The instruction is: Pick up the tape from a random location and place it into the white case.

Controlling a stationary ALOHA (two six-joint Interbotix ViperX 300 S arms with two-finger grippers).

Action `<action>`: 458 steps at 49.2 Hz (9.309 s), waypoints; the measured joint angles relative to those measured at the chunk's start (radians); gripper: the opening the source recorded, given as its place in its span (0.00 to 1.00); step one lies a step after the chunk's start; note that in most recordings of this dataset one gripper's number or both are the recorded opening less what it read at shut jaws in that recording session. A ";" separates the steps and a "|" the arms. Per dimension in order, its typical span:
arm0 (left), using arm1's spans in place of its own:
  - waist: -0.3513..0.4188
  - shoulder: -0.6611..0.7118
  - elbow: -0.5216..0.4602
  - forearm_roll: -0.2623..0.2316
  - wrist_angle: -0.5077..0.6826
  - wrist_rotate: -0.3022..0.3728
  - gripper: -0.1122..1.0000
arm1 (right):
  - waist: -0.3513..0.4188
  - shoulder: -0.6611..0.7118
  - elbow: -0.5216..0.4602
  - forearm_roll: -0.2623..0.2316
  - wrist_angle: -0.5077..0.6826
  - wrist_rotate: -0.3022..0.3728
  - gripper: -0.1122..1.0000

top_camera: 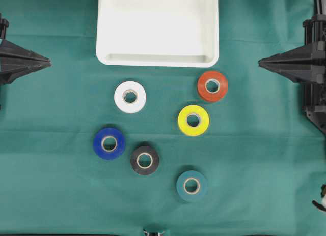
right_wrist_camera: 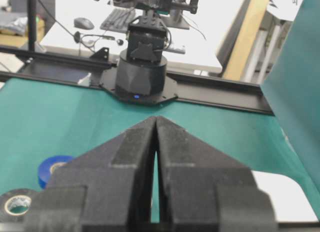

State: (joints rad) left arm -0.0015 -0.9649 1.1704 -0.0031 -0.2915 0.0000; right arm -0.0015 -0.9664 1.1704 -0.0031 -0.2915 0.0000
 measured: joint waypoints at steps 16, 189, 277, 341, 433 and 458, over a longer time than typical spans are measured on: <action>0.002 0.003 -0.003 -0.003 0.052 0.002 0.12 | -0.002 0.012 -0.026 0.000 0.114 -0.002 0.10; -0.253 0.669 -0.480 -0.005 0.069 0.043 0.99 | -0.003 0.052 -0.037 0.003 0.153 0.003 0.92; -0.213 0.983 -1.034 -0.005 1.123 0.067 0.99 | -0.003 0.106 -0.038 0.003 0.183 0.003 0.92; -0.238 1.117 -0.897 0.000 0.856 0.067 0.99 | -0.003 0.112 -0.040 0.003 0.183 0.003 0.92; -0.242 1.296 -0.876 0.005 0.801 0.074 0.27 | -0.003 0.123 -0.040 0.003 0.201 0.003 0.92; -0.250 1.290 -0.877 0.005 0.824 0.069 0.27 | -0.003 0.124 -0.040 0.003 0.201 0.003 0.92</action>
State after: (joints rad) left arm -0.2516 0.3252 0.2930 0.0015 0.5323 0.0690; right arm -0.0046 -0.8422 1.1305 0.0000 -0.0905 0.0031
